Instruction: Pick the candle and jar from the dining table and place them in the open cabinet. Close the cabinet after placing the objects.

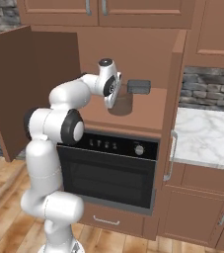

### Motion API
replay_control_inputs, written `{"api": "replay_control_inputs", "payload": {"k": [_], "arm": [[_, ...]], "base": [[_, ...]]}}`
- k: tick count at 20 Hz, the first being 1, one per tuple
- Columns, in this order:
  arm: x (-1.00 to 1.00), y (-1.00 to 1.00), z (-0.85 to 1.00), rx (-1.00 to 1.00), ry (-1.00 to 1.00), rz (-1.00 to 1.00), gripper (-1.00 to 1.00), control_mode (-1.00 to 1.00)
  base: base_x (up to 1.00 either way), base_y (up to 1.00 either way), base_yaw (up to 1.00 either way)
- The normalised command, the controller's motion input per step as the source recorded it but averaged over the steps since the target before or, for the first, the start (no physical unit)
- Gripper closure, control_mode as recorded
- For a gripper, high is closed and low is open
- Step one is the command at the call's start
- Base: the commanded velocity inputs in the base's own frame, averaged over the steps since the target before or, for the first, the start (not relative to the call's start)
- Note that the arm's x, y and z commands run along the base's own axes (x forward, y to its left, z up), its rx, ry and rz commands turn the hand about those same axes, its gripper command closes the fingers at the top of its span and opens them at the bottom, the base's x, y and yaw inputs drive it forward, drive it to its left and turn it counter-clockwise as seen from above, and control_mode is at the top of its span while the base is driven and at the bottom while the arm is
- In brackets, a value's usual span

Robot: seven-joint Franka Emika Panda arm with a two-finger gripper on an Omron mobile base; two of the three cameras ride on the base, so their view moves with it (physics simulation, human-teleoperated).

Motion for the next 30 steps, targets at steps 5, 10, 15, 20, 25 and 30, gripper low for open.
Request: {"api": "replay_control_inputs", "payload": {"k": [5, 10, 15, 20, 25, 30], "arm": [[-0.01, 0.00, 0.16, 0.00, -0.15, 0.01, -1.00, -1.00], [-0.26, 0.00, 0.04, 0.00, -0.16, 0.01, -1.00, -1.00], [-0.54, 0.00, 0.21, 0.00, -0.17, 0.00, -1.00, -1.00], [-0.58, 0.00, 0.39, 0.00, -0.13, 0.00, -1.00, -1.00], [-0.58, 0.00, 0.36, 0.00, -0.06, 0.00, -1.00, -1.00], [-0.62, 0.07, 0.39, 0.00, 0.00, 0.00, -1.00, -1.00]], "base": [[0.00, 0.00, 0.00], [0.00, 0.00, 0.00], [0.00, 0.00, 0.00], [0.00, 0.00, 0.00], [0.00, 0.00, 0.00], [0.00, 0.00, 0.00]]}}
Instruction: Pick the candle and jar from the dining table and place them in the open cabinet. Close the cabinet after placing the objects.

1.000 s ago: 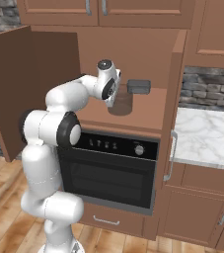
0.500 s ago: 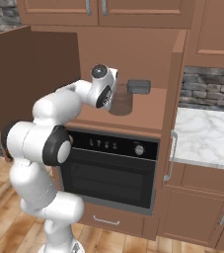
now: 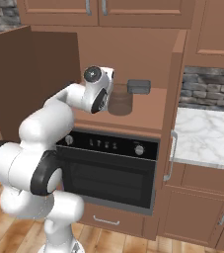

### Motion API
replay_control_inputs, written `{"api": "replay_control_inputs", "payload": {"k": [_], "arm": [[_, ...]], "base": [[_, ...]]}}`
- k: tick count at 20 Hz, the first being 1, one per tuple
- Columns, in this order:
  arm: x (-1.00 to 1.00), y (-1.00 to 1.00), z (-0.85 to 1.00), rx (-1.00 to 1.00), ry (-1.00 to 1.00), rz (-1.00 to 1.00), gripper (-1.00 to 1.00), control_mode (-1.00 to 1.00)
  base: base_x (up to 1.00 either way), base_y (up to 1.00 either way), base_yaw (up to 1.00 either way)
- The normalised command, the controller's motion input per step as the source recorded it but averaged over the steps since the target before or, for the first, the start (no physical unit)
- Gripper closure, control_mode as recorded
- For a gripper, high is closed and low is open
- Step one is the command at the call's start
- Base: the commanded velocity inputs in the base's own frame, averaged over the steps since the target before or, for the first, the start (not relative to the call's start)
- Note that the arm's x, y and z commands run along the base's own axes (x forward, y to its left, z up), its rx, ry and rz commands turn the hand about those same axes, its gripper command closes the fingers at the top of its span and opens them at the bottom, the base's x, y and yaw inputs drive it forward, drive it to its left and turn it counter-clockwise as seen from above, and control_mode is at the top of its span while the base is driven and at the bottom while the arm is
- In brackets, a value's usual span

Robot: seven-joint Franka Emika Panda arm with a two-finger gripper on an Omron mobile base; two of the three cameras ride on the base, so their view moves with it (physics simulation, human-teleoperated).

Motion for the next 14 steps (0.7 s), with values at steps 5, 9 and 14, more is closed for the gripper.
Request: {"api": "replay_control_inputs", "payload": {"k": [5, 9, 14], "arm": [[-0.54, 0.13, 0.56, 0.00, 0.00, -0.03, -1.00, -1.00], [-0.65, 0.03, 0.43, 0.00, 0.02, -0.03, -1.00, -1.00], [-0.89, 0.00, 0.02, 0.00, 0.00, -0.06, -1.00, -1.00]], "base": [[0.00, 0.00, 0.00], [0.00, 0.00, 0.00], [0.00, 0.00, 0.00]]}}
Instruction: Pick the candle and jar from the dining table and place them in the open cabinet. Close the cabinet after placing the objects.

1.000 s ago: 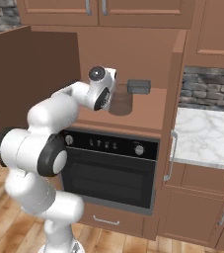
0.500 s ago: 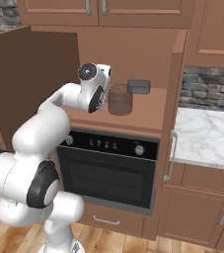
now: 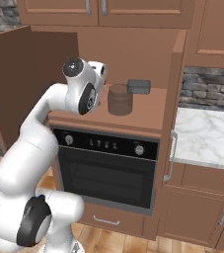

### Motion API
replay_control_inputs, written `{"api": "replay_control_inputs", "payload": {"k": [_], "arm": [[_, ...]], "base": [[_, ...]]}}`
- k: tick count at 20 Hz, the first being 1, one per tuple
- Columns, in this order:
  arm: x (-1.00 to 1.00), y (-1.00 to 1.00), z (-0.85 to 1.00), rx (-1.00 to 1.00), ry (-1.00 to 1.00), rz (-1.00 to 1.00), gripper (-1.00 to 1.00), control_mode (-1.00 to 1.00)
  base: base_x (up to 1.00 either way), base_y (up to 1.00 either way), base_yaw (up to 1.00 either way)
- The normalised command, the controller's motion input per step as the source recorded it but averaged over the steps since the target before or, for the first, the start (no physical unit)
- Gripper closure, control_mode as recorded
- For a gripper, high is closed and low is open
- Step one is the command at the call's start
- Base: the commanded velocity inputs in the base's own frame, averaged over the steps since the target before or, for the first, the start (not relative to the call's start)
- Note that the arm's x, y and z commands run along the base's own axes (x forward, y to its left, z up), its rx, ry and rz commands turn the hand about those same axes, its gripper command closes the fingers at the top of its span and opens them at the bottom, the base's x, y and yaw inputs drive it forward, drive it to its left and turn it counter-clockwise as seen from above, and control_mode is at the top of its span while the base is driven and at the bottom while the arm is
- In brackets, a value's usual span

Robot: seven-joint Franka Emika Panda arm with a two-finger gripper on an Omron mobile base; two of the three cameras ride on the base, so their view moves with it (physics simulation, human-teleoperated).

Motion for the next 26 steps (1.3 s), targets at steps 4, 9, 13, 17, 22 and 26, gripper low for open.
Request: {"api": "replay_control_inputs", "payload": {"k": [4, 9, 13, 17, 22, 26], "arm": [[-0.99, 0.00, 0.00, 0.00, 0.00, -0.06, -1.00, -1.00], [-0.94, 0.00, 0.04, 0.00, 0.00, -0.07, -1.00, -1.00], [-0.61, 0.12, 0.01, 0.00, 0.00, -0.07, -1.00, -1.00], [-0.12, 0.09, 0.00, -0.01, 0.00, -0.01, -1.00, -1.00], [0.00, 0.00, 0.00, 0.00, 0.00, 0.00, -1.00, -1.00], [-0.14, 0.00, 0.00, 0.00, 0.00, 0.00, -1.00, -1.00]], "base": [[0.00, 0.00, 0.00], [0.00, 0.00, 0.00], [0.00, 0.00, 0.00], [0.00, 0.00, 0.00], [0.00, 0.00, 0.00], [0.00, 0.00, 0.00]]}}
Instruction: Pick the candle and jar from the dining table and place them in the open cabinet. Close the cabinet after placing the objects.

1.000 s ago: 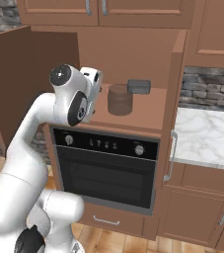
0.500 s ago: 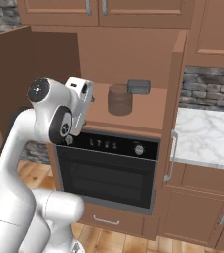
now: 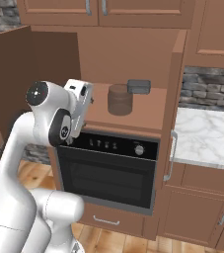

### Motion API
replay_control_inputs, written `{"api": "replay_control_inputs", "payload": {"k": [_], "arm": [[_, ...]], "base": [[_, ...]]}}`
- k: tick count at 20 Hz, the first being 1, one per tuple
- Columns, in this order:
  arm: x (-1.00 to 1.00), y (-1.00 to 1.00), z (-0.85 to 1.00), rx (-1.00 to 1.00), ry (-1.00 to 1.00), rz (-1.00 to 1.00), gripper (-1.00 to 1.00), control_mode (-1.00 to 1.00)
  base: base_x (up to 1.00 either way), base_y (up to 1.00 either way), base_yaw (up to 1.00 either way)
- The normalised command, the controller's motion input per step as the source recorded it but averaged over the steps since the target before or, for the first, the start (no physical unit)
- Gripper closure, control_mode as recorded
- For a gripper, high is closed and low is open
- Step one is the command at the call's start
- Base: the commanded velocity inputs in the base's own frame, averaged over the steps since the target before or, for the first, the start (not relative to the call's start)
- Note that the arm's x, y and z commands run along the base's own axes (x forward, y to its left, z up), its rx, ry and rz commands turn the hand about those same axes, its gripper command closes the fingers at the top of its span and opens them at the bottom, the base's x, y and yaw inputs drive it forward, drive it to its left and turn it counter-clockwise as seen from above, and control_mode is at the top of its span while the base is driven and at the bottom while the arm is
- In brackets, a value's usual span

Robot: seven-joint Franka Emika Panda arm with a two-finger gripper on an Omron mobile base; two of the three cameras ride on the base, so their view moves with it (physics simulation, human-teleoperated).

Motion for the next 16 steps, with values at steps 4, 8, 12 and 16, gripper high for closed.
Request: {"api": "replay_control_inputs", "payload": {"k": [4, 8, 12, 16], "arm": [[-0.15, 0.00, 0.00, 0.00, -0.02, 0.00, -1.00, 1.00], [0.00, 0.00, 0.00, 0.00, 0.00, 0.00, -1.00, 1.00], [0.00, 0.00, 0.00, 0.00, 0.00, 0.00, -1.00, 1.00], [0.00, 0.00, 0.00, 0.00, 0.00, 0.00, -1.00, 1.00]], "base": [[-0.56, 0.09, -0.03], [-0.67, 0.50, -0.15], [-0.56, 0.57, -0.26], [-0.62, 0.34, -0.37]]}}
